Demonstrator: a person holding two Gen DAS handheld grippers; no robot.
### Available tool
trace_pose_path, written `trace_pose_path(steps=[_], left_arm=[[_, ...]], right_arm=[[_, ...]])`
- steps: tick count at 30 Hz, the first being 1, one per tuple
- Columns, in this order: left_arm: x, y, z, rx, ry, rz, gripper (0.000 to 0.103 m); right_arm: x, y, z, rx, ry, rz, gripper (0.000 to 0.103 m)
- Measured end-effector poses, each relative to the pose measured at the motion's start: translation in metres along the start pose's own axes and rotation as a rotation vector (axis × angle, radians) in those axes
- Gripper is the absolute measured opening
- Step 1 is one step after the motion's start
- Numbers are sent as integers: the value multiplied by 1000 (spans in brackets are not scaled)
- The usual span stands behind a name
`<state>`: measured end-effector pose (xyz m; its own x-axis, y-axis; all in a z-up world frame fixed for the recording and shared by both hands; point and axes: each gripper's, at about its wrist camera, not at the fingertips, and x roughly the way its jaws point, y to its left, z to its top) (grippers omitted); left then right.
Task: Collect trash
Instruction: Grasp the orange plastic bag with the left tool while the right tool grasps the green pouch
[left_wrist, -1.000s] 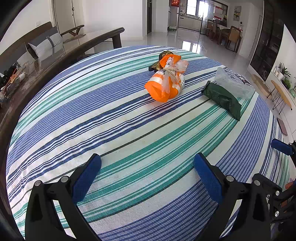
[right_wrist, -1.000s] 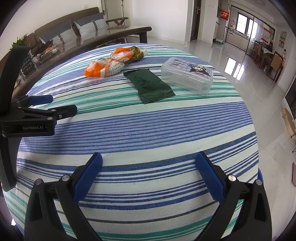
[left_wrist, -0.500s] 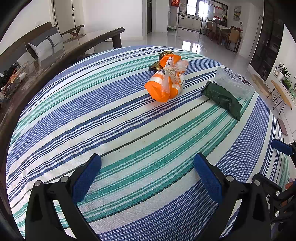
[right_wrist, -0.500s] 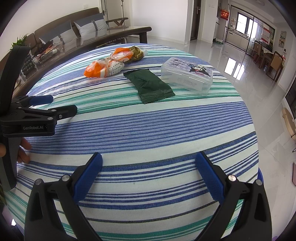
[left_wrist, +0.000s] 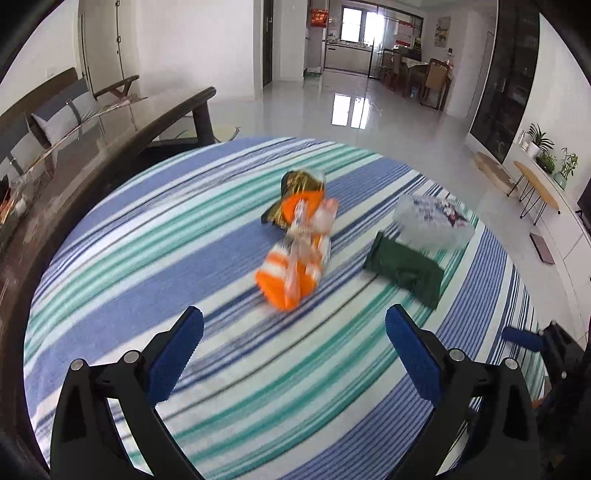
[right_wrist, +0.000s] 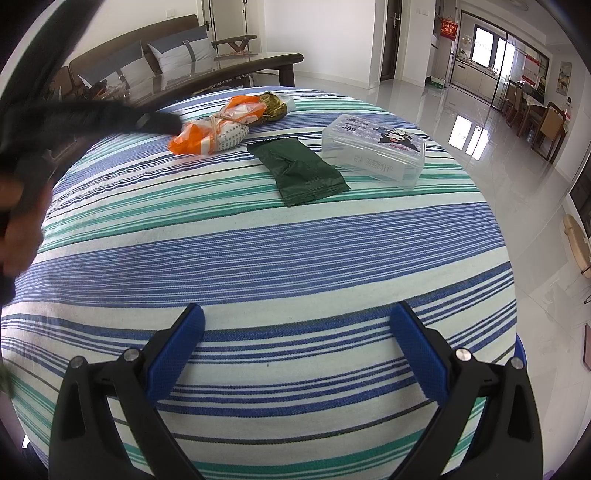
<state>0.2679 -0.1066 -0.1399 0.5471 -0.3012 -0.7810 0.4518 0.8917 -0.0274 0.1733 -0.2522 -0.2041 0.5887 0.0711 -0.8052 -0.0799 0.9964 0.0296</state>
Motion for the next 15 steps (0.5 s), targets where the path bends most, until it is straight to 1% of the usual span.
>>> trace_pose_path(steps=[2, 4, 5, 7, 8, 9, 10, 11, 15], left_arm=[[18, -3, 19, 13, 29, -23, 98], [38, -6, 29, 18, 56, -22, 98], [50, -7, 33, 21, 70, -28, 95], [67, -6, 37, 20, 95, -26, 88], [74, -6, 38, 20, 109, -28, 80], [81, -5, 38, 23, 124, -25, 68], [85, -5, 37, 29, 138, -16, 62], [88, -4, 36, 36, 141, -5, 54], [71, 0, 27, 42, 117, -22, 51]], right_arm=[[0, 0, 0, 0, 0, 0, 98], [0, 0, 0, 0, 0, 0, 98], [0, 0, 0, 0, -1, 0, 98], [0, -1, 0, 2, -2, 1, 98], [0, -1, -1, 4, -3, 2, 98], [-1, -1, -1, 6, -4, 3, 98], [-1, -2, -1, 7, -4, 5, 98], [-1, -2, -1, 8, -5, 6, 98], [-1, -2, -1, 8, -5, 6, 98]])
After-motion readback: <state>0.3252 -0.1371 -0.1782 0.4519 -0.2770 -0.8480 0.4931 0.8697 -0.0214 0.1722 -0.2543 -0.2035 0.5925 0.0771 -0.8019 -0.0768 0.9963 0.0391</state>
